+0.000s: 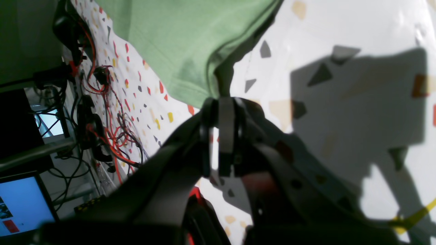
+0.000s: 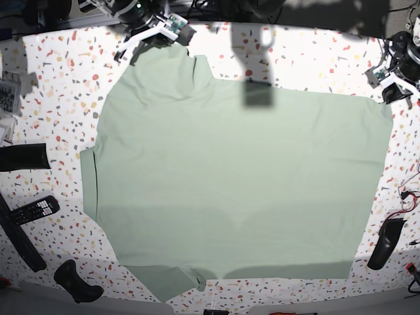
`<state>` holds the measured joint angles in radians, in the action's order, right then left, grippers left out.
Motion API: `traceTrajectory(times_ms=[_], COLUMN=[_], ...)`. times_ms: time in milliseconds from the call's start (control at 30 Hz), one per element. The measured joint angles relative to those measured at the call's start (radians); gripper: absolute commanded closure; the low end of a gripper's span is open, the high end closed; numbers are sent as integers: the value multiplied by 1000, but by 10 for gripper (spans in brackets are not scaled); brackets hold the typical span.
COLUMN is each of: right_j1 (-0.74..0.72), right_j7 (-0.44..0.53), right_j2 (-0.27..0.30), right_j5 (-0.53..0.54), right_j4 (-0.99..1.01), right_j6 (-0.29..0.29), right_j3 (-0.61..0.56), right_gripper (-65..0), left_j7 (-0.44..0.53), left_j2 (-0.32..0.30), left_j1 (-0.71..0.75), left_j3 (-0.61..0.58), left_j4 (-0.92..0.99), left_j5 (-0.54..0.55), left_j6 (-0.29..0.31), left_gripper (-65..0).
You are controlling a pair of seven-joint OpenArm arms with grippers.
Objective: Fold the T-shirt properly
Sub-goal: 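Grasp the shirt edge with the right gripper and pull it toward the hem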
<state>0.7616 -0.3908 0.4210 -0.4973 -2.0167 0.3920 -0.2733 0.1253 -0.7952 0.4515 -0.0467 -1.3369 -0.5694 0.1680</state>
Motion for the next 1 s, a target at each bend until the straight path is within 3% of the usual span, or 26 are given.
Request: traceTrajectory(times_ms=[267, 367, 467, 800, 1000], right_j1=[0, -13, -53, -234, -346], right_j7=[-11, -11, -74, -86, -128], right_j2=[0, 0, 0, 0, 0], right_j5=[0, 0, 63, 168, 267], right_j4=[-47, -60, -60, -60, -60], right_j6=[-52, -70, -71, -74, -75], right_j3=[0, 0, 0, 2, 1], right_gripper=[0, 0, 0, 0, 0], left_j7=[2, 7, 2, -2, -7], left_j2=[0, 0, 0, 2, 13], left_j1=[0, -1, -3, -3, -31], left_j3=[0, 0, 0, -4, -4], left_j4=[0, 0, -6, -83, -94], left_j5=[0, 0, -1, 3, 121], left_j6=[-9, -90, -125, -123, -120], left_gripper=[0, 0, 0, 0, 0])
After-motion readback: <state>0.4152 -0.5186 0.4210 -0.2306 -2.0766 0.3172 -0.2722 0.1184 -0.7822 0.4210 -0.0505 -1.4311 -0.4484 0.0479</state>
